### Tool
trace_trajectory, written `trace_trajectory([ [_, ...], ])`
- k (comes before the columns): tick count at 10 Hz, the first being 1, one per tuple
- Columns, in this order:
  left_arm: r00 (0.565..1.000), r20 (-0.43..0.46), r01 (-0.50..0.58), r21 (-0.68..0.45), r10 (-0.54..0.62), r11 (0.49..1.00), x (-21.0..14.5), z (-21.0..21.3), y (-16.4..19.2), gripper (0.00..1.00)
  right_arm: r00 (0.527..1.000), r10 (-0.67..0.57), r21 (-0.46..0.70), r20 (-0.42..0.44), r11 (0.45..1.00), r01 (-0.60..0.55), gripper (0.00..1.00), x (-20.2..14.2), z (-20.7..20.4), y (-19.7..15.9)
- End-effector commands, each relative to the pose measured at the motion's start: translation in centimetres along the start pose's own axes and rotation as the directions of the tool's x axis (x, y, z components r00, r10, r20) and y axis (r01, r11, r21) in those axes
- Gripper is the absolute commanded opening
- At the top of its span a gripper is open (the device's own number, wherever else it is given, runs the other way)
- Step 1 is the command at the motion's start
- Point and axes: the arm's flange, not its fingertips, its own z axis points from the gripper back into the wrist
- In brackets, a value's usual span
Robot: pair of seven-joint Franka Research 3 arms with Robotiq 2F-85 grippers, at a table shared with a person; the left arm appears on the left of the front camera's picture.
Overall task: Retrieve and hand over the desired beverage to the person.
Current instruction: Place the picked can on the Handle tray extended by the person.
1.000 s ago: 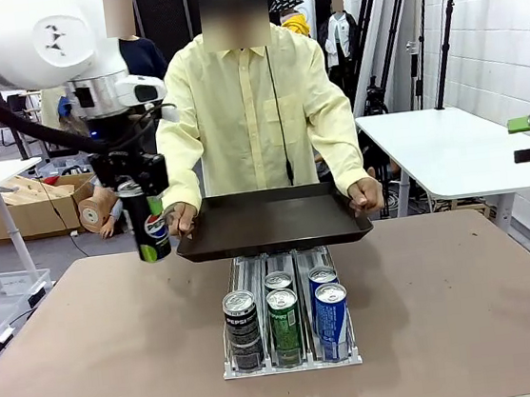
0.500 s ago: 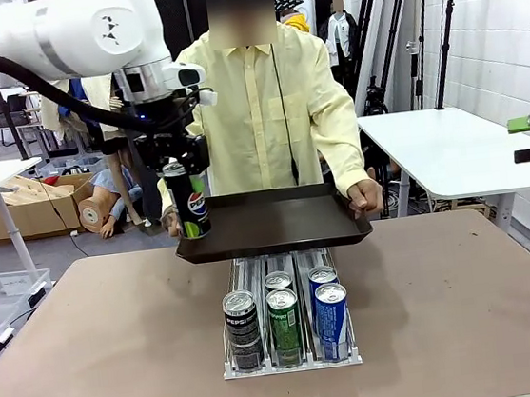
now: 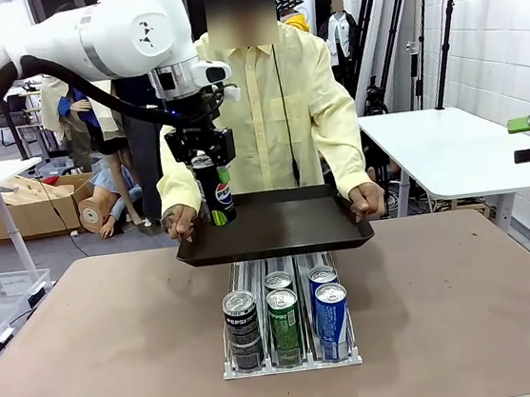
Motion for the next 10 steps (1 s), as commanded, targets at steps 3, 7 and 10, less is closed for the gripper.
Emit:
trace_trajectory([
  [3,0.999,0.027,-0.025,0.012,0.025,1.0,2.9,-1.4,1.3,0.0,1.0,-0.002,0.014,0.007,1.0,0.002,1.0,0.2,-0.1,0.0],
  [7,1.0,-0.008,-0.028,0.02,0.028,0.999,4.0,-3.6,1.9,0.0,1.0,-0.002,0.014,0.007,1.0,0.002,1.0,0.2,-0.1,0.0],
  [10,0.999,-0.033,-0.025,0.055,0.026,0.998,4.1,-5.0,1.8,0.0,1.0,-0.002,0.014,0.007,1.0,0.002,1.0,0.2,-0.1,0.0],
])
